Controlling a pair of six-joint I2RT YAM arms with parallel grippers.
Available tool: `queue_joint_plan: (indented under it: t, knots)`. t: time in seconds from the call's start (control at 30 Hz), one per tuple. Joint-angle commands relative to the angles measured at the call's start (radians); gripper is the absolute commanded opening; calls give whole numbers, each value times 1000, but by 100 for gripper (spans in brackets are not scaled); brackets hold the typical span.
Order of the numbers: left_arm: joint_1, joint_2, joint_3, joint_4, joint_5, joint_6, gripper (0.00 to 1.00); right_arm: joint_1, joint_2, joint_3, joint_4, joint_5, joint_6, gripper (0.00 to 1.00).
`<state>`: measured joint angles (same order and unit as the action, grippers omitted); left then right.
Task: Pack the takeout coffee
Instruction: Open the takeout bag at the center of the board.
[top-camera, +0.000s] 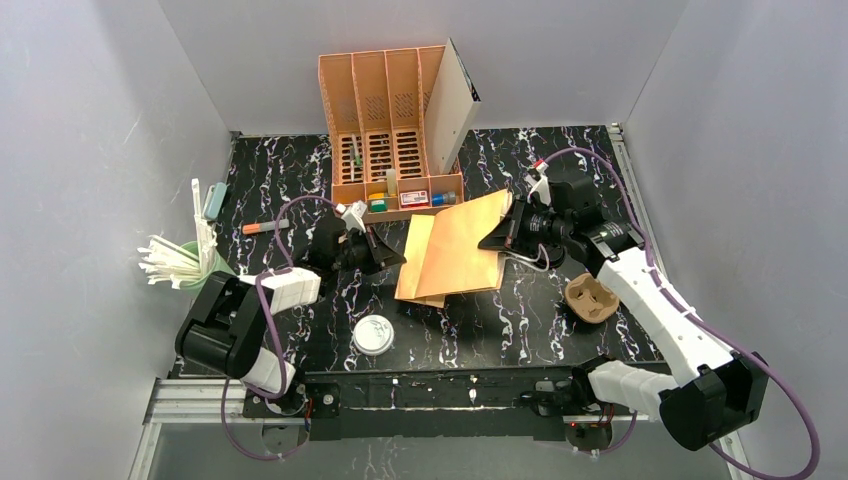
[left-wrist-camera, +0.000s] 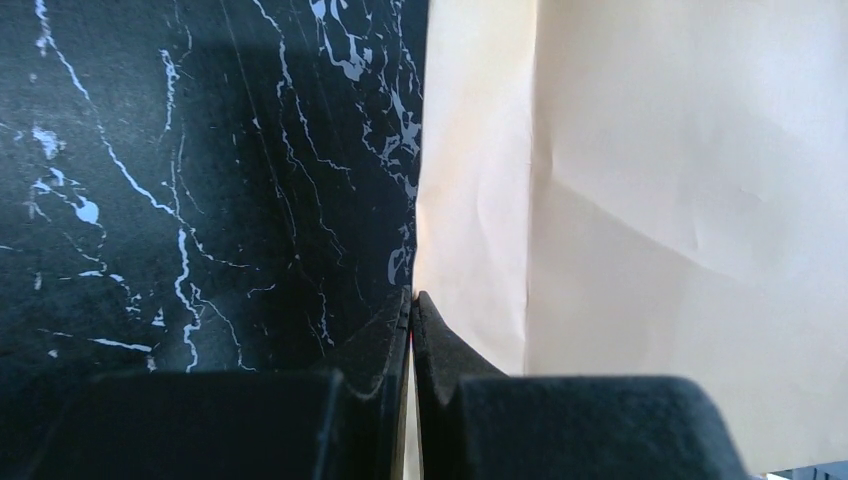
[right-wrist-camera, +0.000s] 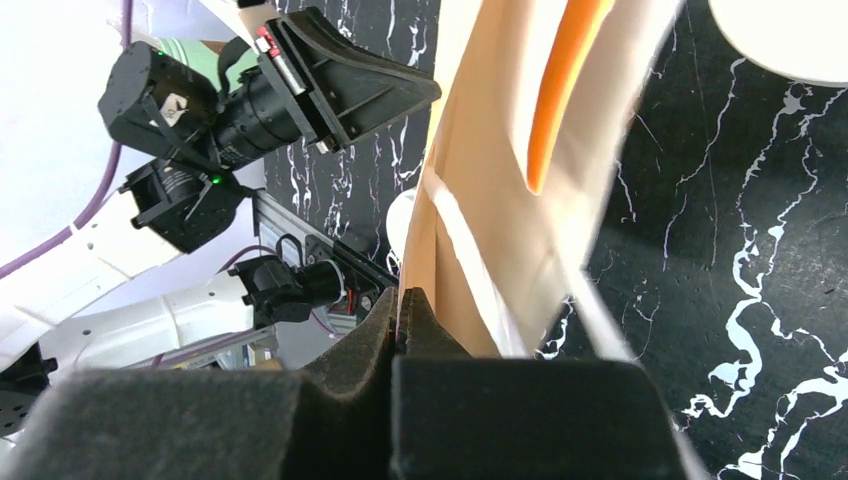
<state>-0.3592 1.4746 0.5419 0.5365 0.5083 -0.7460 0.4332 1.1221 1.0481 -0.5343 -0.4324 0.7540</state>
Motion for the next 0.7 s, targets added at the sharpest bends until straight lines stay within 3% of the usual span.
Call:
queue_joint_plan:
  t: [0.0,0.3,0.47,0.67]
  knots:
    - [12,30,-34,61,33,-23,0,-6,-25,84,47,-5,-9,1]
    - [-4,-15,-28,63,58,-30,0,-1,56,117,56,-59,-24,1]
    - [-37,-23,-18,6,18,2,1,58,107,188,20,-10,-58,1]
    - [-43,-97,13,-134,-59,50,25,146,189,302,-82,138,-124,1]
